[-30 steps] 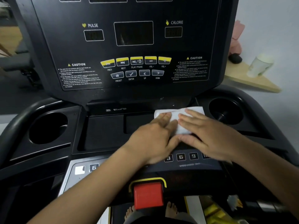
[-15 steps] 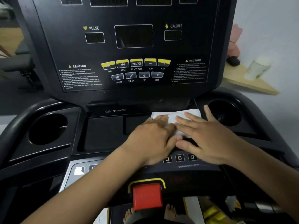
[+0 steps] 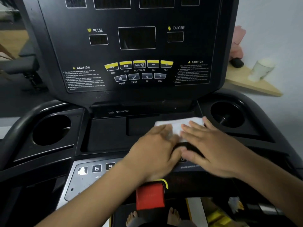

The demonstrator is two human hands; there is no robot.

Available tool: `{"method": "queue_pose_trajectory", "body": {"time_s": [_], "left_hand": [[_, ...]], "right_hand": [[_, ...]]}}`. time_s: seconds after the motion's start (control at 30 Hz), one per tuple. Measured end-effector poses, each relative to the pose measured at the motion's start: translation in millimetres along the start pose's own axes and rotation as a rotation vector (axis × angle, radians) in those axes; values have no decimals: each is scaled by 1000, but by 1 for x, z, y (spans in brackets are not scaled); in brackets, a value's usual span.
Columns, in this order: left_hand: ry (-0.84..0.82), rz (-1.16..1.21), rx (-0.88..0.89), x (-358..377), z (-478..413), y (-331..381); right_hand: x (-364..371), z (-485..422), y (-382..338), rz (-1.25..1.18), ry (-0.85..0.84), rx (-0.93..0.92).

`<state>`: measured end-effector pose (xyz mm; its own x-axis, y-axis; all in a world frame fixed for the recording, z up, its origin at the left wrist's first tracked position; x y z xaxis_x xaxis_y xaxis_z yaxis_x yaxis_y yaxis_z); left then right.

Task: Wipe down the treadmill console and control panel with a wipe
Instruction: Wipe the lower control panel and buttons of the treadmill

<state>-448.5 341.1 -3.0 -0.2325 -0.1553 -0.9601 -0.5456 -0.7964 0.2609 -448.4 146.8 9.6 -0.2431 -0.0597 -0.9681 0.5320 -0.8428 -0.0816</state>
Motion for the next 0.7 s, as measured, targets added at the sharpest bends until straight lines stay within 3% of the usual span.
{"method": "queue_pose_trajectory", "body": {"time_s": [0.13, 0.3, 0.53, 0.7], "left_hand": [[-16, -31, -30, 1, 8, 4], [-5, -103, -124, -5, -33, -7], [8, -31, -80, -9, -7, 10], [22, -26, -182, -7, -46, 5]], "right_hand": [[2, 7, -2, -50, -42, 56], [-10, -32, 16, -5, 23, 120], [-10, -1, 2, 23, 4, 113], [-21, -33, 15, 2, 58, 160]]}}
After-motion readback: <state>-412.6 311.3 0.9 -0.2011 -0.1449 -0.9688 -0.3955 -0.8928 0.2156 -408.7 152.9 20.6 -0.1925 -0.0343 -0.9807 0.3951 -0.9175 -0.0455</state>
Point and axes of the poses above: each hand's wrist, its own z-axis away from the middle knuckle, its own x-axis out of the palm, y = z × x, the point moved 1 cm from there along -z, towards the middle knuckle
